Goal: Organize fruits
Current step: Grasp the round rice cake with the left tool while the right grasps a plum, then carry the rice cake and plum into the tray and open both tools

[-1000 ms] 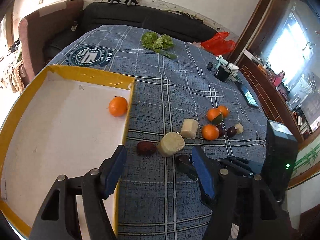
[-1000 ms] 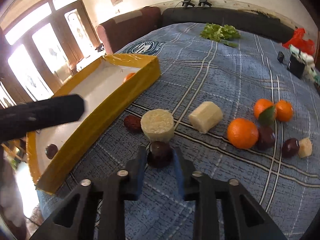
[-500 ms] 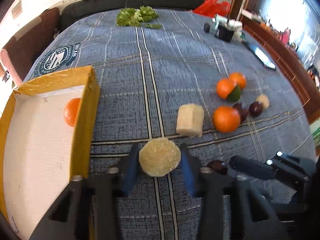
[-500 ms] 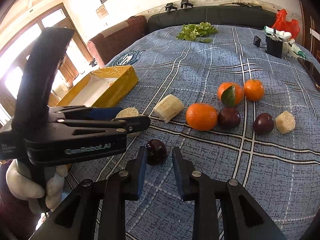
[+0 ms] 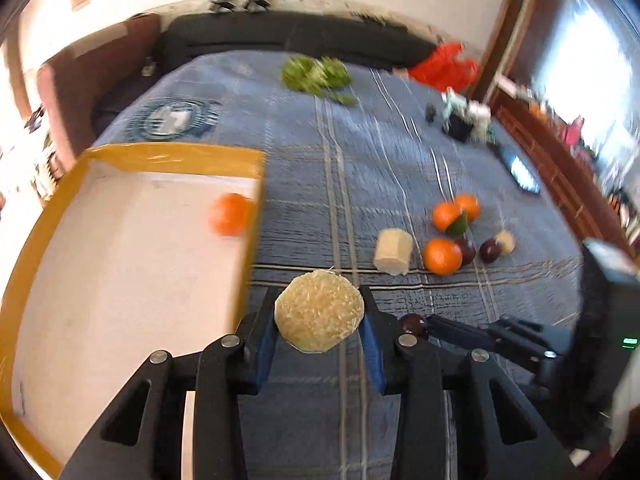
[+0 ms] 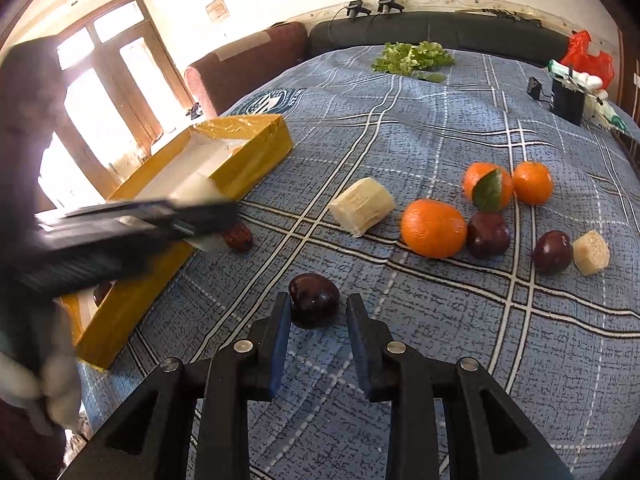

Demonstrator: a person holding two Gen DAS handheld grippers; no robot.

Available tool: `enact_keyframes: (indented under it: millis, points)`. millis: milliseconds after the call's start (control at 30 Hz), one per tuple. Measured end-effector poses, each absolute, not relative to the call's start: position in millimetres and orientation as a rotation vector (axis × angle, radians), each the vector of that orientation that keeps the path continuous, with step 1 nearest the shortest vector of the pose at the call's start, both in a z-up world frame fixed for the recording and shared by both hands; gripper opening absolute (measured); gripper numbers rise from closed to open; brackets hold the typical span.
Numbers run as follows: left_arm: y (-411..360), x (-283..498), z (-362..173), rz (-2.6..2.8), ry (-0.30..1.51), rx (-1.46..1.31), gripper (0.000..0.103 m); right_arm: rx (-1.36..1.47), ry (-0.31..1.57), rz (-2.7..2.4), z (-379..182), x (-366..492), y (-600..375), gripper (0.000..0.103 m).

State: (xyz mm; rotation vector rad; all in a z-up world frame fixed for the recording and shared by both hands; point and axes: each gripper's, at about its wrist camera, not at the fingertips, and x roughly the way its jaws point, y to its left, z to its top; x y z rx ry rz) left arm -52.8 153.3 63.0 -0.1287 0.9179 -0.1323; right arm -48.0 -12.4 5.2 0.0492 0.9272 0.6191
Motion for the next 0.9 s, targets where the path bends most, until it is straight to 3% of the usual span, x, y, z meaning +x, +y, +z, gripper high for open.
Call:
enact_keyframes:
  millis: [333,533,700,900]
  points:
    - [277,-110,71,0.216,0.83,-0.216,0.037,0.074,0.875,0.646,40,-60,4,0.028]
    - [325,-123,54,0.297,0.852,-0.305,0.037,0.057,0.875,0.82,66,-77,72,0.028]
    - [339,-127,47,0.279,0.86,-0.352,0.037,-0.049,0.911,0.878,57,-88,138,0.028]
    - [355,-138,50,0.284,0.838,-0.415,0.05,-0.129,0.951,0.89,37,-97,177,0.029]
